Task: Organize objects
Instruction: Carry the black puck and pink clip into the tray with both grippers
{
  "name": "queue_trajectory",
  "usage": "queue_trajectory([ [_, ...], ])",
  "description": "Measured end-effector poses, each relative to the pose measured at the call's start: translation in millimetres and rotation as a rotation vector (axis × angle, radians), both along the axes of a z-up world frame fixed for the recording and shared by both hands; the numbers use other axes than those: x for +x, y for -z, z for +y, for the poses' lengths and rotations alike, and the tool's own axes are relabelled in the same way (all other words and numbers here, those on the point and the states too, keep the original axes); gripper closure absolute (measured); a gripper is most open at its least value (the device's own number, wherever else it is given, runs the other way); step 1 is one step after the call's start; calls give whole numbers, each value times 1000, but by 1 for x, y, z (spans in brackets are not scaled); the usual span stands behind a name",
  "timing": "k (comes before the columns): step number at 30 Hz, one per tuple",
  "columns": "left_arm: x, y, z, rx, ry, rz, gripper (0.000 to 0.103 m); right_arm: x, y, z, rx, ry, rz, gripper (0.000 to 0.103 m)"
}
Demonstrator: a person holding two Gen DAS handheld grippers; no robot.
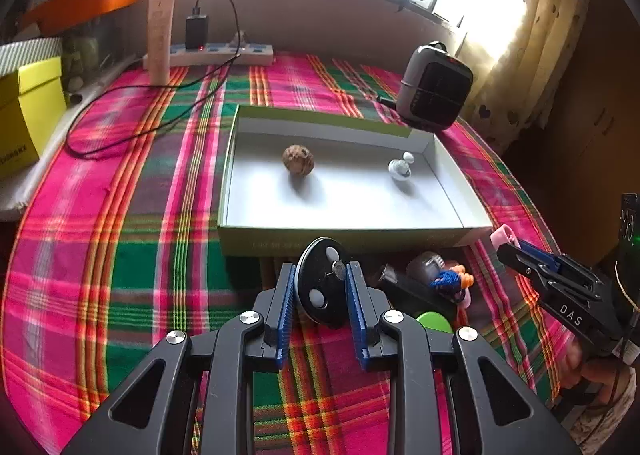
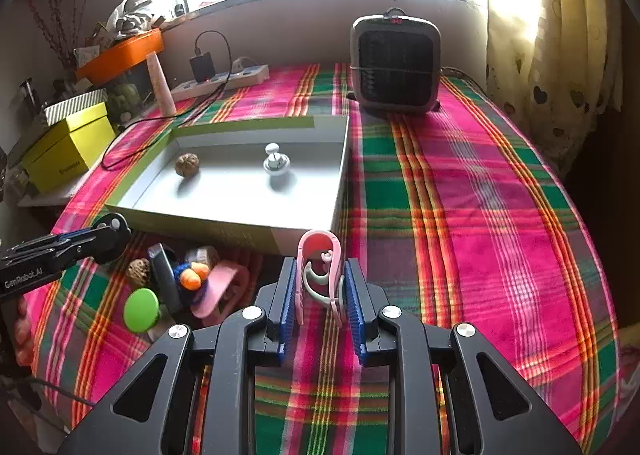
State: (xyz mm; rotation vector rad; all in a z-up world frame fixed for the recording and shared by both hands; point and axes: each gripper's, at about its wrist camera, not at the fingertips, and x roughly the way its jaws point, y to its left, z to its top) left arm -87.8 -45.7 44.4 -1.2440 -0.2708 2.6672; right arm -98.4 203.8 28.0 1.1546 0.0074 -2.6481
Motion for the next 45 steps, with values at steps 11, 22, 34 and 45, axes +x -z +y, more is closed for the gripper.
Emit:
queue_trajectory([
  [11, -31, -16, 10, -20, 37, 27, 80, -28, -15, -9, -26, -33, 3, 79],
  [22, -81, -15, 26, -44, 71, 21, 80, -75, -13, -19, -23, -59, -21, 78],
  [34, -126, 0, 34, -54, 86, -25, 80, -111, 0, -23, -7, -62, -57, 79],
  [45, -146, 10, 33, -58, 80, -51, 80, -128, 7, -29, -7, -78, -76, 78],
])
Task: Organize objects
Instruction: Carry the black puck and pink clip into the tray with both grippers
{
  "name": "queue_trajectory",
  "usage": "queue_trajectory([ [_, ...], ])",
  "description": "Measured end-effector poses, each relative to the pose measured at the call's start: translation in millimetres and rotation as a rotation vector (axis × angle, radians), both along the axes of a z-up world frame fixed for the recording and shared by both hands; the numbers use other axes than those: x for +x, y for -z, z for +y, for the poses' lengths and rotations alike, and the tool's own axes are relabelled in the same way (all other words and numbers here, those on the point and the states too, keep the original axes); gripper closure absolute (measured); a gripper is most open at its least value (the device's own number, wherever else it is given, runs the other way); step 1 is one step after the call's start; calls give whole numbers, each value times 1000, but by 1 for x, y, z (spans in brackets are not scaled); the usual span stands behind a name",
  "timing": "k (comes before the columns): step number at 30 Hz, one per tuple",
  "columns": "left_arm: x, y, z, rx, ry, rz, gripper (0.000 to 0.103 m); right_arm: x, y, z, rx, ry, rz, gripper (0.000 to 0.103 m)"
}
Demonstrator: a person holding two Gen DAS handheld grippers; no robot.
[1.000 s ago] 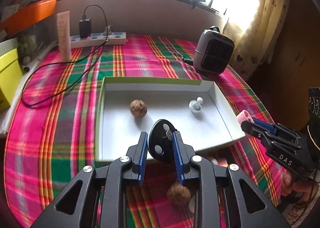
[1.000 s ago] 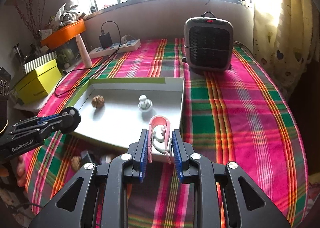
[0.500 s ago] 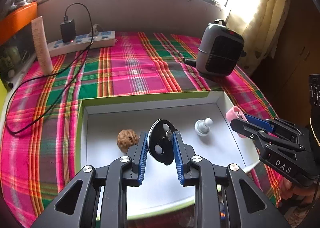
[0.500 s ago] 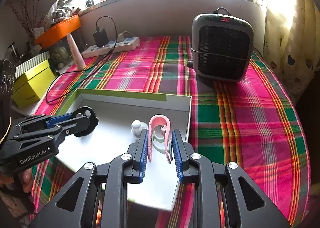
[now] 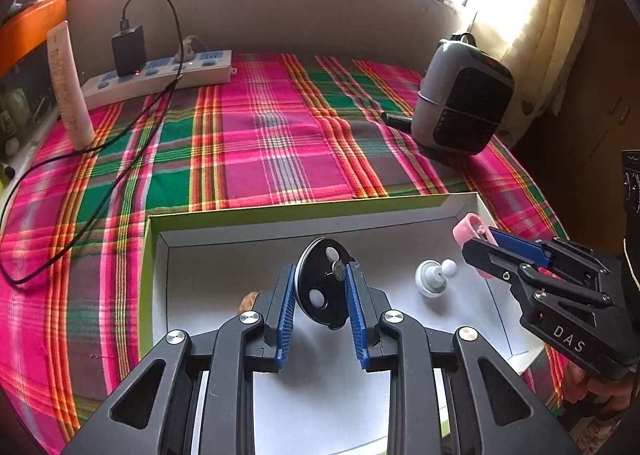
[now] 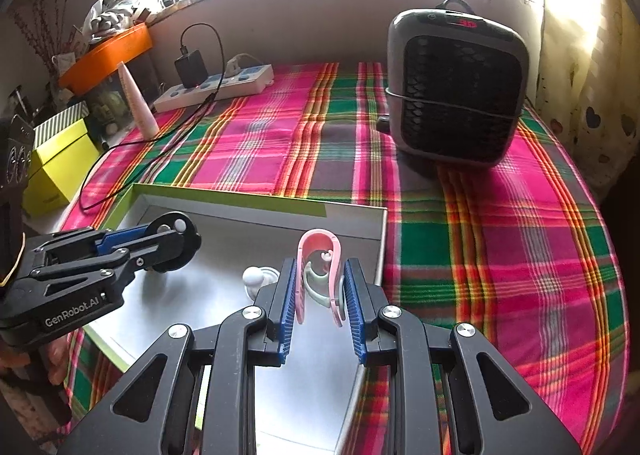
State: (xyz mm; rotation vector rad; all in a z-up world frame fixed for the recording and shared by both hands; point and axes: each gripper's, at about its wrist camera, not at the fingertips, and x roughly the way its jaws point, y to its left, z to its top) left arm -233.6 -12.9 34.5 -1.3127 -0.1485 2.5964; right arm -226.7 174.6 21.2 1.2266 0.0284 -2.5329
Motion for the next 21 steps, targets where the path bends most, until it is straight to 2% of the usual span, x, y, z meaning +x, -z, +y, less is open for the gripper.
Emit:
queue_trajectory([
  [21, -12, 9, 2, -8, -2, -18, 80, -12, 6, -5, 14, -10, -13, 78],
])
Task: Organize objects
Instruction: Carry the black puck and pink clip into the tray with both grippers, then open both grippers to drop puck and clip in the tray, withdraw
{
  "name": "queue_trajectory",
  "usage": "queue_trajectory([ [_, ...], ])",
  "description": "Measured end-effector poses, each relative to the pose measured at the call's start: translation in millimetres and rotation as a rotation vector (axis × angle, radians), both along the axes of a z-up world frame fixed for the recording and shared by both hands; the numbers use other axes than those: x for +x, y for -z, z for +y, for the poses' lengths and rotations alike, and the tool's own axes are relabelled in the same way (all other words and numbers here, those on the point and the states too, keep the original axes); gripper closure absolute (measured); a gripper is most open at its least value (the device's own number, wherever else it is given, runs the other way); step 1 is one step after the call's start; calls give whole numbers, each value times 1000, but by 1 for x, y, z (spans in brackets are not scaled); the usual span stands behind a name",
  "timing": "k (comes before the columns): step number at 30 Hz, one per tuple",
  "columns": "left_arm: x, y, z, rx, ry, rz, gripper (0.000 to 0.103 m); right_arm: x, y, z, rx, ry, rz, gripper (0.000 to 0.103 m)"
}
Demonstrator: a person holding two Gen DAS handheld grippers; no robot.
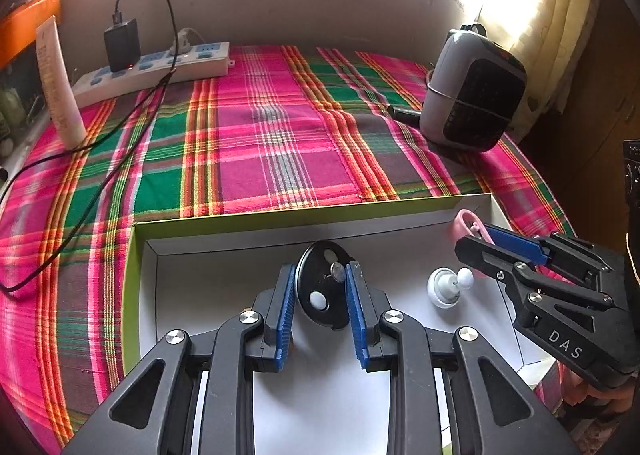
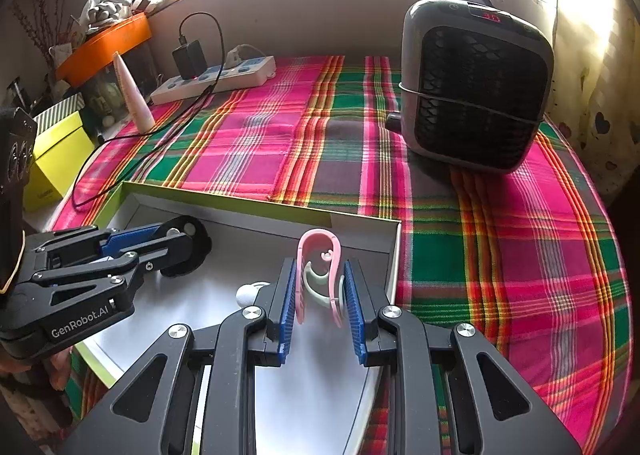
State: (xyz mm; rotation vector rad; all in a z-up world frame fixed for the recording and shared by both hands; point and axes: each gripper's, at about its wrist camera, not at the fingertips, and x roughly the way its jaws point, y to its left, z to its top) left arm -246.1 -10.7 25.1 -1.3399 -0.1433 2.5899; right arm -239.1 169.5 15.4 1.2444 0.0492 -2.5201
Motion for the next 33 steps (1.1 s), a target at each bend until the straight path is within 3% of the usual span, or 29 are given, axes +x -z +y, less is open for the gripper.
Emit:
queue_trajectory([
  [9, -1, 1, 0, -7, -8, -3, 78, 0, 0, -1, 17, 8, 2, 78],
  [18, 4, -1, -2, -9, -14, -1, 67, 3, 1, -1, 23, 12, 0, 78],
  [33, 19, -10, -1, -13, -17, 18, 60, 14, -4, -2, 10, 14, 21, 74],
])
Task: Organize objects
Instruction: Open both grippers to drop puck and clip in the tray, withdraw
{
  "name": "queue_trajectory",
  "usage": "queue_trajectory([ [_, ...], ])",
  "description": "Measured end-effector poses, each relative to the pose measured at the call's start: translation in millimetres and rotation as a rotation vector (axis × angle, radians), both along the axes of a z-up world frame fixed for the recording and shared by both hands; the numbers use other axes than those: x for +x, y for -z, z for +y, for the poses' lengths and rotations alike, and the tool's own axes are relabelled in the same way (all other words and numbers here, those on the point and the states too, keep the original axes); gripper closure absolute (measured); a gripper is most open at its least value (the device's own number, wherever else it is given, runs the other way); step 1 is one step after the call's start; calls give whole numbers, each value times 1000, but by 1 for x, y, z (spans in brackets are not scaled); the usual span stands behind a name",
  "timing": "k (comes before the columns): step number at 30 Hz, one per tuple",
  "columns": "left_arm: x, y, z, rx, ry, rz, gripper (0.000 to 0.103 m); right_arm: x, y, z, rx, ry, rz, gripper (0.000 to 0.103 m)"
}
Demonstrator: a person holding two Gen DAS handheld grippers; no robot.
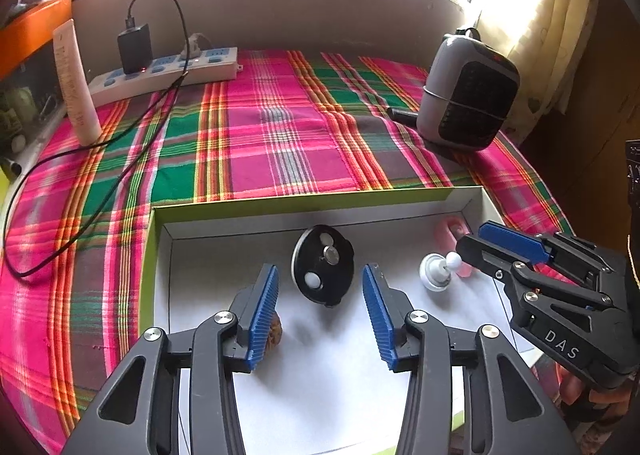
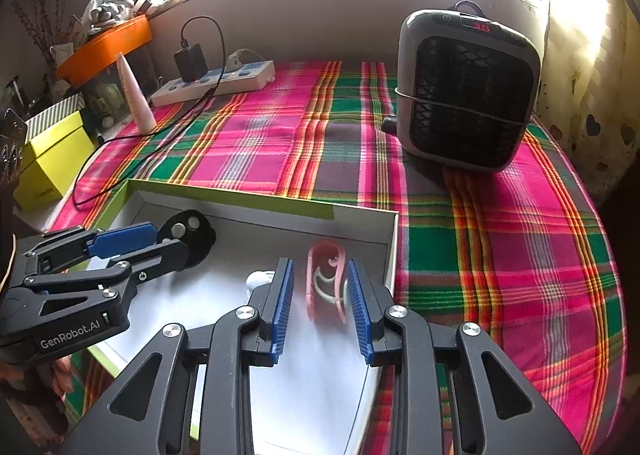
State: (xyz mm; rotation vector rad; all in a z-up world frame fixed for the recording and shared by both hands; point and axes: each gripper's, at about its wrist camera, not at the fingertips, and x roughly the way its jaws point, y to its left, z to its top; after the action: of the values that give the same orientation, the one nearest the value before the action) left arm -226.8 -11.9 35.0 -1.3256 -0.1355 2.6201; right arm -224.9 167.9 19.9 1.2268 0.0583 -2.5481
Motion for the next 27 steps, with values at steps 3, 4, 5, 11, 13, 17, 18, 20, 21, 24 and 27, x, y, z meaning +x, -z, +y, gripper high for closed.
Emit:
queue_trajectory([
  [3, 5, -3, 0, 5, -2, 8, 58, 5, -2, 0, 1, 4, 6, 74],
  [4, 7, -4, 0, 8, -3, 11, 58, 7, -3, 0, 0, 4, 9, 74],
  [5, 10, -6, -1, 12, -7, 16, 58, 9, -5, 0, -1, 2, 13, 74],
  [11, 26, -15, -3, 21, -9, 40, 55, 23, -13, 1, 1, 5, 39, 74],
  [13, 31, -18, -4, 25, -12, 47, 55, 28, -15, 0, -1, 6, 45, 74],
  [17, 44, -23, -5, 20, -13, 64, 55, 37, -19, 1, -3, 10, 56, 74],
  [18, 47, -25, -6, 20, -15, 67, 55, 41, -20, 2, -7, 13, 59, 74],
  [20, 53, -27, -6, 23, -14, 74, 55, 47, -22, 3, -11, 15, 64, 74],
  [21, 57, -28, -7, 24, -14, 77, 55, 49, -23, 4, -12, 15, 67, 74],
  [24, 69, -30, -8, 33, -17, 87, 55, 61, -25, 7, -18, 19, 73, 74],
  [27, 78, -30, -10, 35, -25, 91, 55, 69, -26, 8, -24, 20, 79, 74],
])
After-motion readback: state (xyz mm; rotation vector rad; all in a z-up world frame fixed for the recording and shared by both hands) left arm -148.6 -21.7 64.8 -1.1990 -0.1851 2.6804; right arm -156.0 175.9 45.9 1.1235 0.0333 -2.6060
